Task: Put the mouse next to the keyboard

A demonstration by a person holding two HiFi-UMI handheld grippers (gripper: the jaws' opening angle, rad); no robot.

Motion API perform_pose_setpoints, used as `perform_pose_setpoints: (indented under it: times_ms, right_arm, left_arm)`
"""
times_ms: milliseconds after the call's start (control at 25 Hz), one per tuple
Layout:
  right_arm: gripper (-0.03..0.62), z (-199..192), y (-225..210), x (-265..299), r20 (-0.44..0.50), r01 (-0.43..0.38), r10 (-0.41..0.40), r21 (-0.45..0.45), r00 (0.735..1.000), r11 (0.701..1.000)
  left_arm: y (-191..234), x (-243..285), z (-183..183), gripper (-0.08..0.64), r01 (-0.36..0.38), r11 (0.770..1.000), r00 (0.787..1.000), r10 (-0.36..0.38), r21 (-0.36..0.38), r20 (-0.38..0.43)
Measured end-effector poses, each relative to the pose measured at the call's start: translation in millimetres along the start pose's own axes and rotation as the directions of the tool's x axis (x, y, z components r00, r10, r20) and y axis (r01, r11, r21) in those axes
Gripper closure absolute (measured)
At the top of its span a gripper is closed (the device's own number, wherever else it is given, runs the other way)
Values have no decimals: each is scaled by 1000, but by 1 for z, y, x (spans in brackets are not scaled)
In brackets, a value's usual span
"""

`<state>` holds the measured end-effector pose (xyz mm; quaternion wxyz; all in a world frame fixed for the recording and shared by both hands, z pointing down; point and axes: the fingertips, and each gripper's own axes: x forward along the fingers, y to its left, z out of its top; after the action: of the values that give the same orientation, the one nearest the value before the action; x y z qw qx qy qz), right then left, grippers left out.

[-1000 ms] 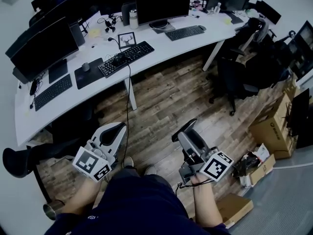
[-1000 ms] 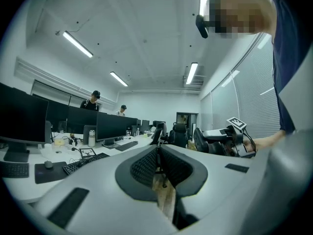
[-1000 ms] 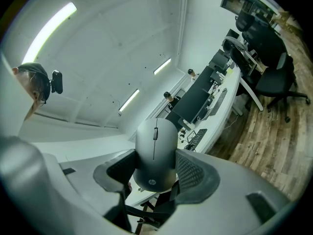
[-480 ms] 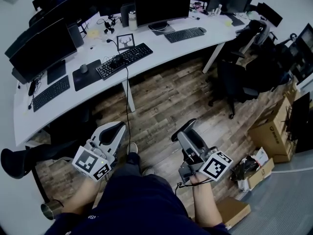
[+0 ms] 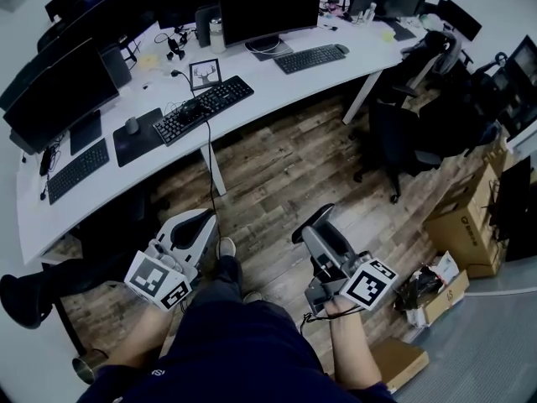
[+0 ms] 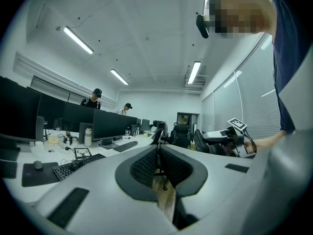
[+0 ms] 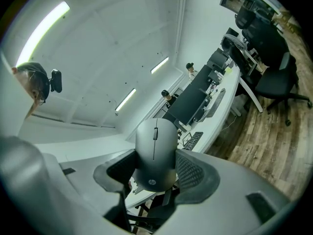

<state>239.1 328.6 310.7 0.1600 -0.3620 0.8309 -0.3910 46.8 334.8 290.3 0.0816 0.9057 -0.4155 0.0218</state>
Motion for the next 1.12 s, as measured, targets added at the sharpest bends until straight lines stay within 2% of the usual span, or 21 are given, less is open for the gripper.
perform_pose_setpoints:
  times_ms: [1120]
  right_arm:
    - [334,40,-56,170,-31,86,-85,18,996,996]
  left_arm:
    - [166,98,6,517,50,996,998,-52,-70,-31]
